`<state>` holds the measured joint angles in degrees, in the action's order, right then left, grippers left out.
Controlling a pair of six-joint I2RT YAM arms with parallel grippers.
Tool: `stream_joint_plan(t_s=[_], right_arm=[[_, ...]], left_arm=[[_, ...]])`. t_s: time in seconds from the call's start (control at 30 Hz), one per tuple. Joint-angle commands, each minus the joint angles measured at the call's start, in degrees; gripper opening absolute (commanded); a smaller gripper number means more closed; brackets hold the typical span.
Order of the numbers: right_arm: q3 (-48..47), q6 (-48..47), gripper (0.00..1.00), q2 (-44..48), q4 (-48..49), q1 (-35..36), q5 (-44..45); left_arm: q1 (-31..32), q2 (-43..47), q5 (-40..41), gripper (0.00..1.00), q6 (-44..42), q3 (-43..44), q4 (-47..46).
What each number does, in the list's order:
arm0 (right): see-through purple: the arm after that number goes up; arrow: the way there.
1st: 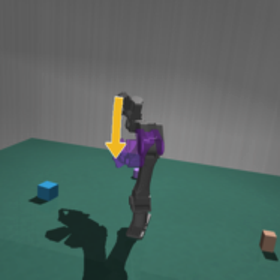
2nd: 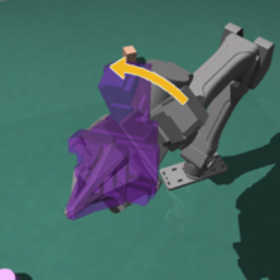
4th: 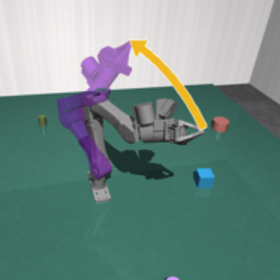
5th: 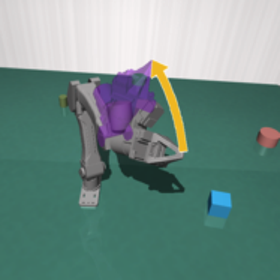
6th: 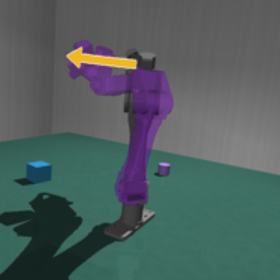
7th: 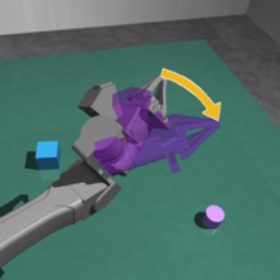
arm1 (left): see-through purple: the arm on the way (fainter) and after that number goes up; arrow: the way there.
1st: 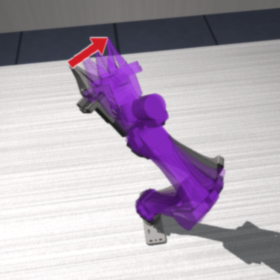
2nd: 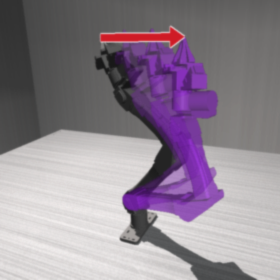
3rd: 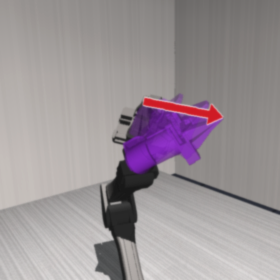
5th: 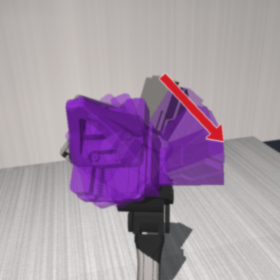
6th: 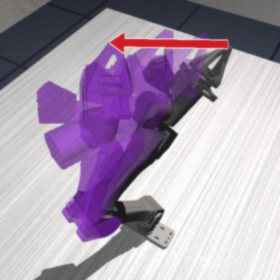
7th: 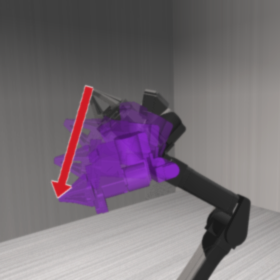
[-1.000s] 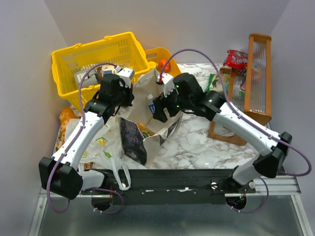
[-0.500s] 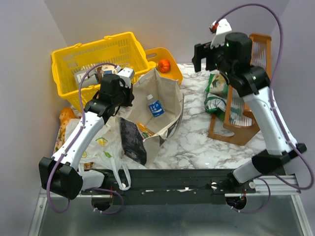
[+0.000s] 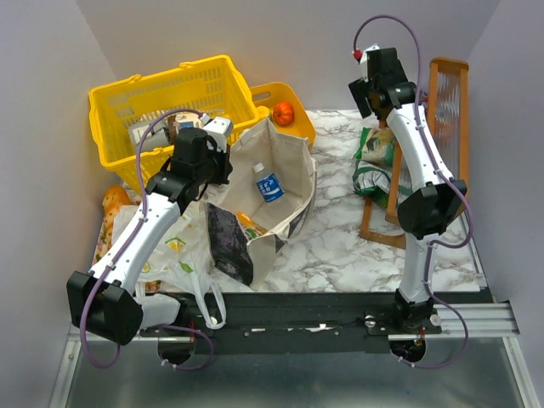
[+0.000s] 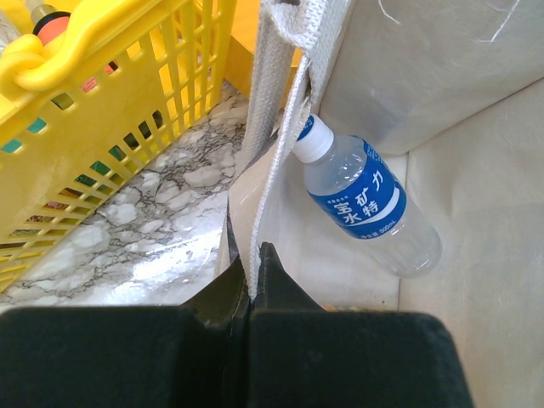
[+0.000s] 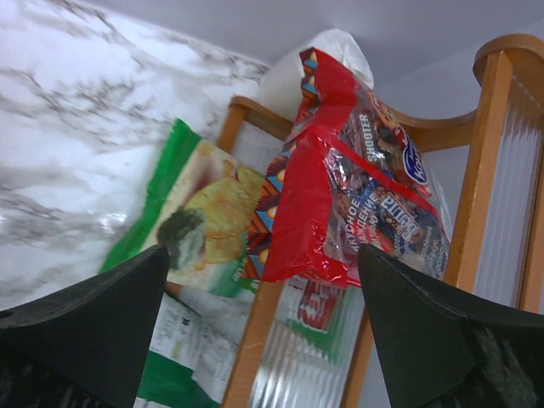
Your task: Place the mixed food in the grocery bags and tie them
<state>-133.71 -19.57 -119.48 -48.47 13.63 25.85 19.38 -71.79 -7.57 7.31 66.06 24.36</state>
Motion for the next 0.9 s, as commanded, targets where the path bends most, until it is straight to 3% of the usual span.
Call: stream_joint_plan(t_s=[0.0,0.43,0.53,0.63,0.77,0.87], right_arm=[[1.3,-9.2,1.00,-1.8,1.4,-0.8,7.5],[7.0,-14.3,1.00,-5.7,7.6,-3.5,14.1],[7.0,-15.0,0.93,-6.2,8.4,-4.0,13.9],[7.1,-15.1,0.76,-6.1,8.7,-4.7,14.1],[6.4,-14.4,0.13,-3.2,8.7,-5.2,7.3],[4.9,-12.8,0.01,-0.5,8.9,-5.1,2.4]], left_arm=[[0.9,-0.2,-2.0,0.00,0.3,-0.6,0.9],[1.1,-0.5,-1.9,0.00,0.3,-0.6,1.0],[1.2,-0.6,-1.9,0.00,0.3,-0.6,1.0],[1.3,-0.6,-1.9,0.00,0.3,-0.6,1.0],[1.5,-0.5,-1.8,0.00,0.3,-0.7,0.9],[1.8,-0.6,-1.9,0.00,0.4,-0.8,0.7]])
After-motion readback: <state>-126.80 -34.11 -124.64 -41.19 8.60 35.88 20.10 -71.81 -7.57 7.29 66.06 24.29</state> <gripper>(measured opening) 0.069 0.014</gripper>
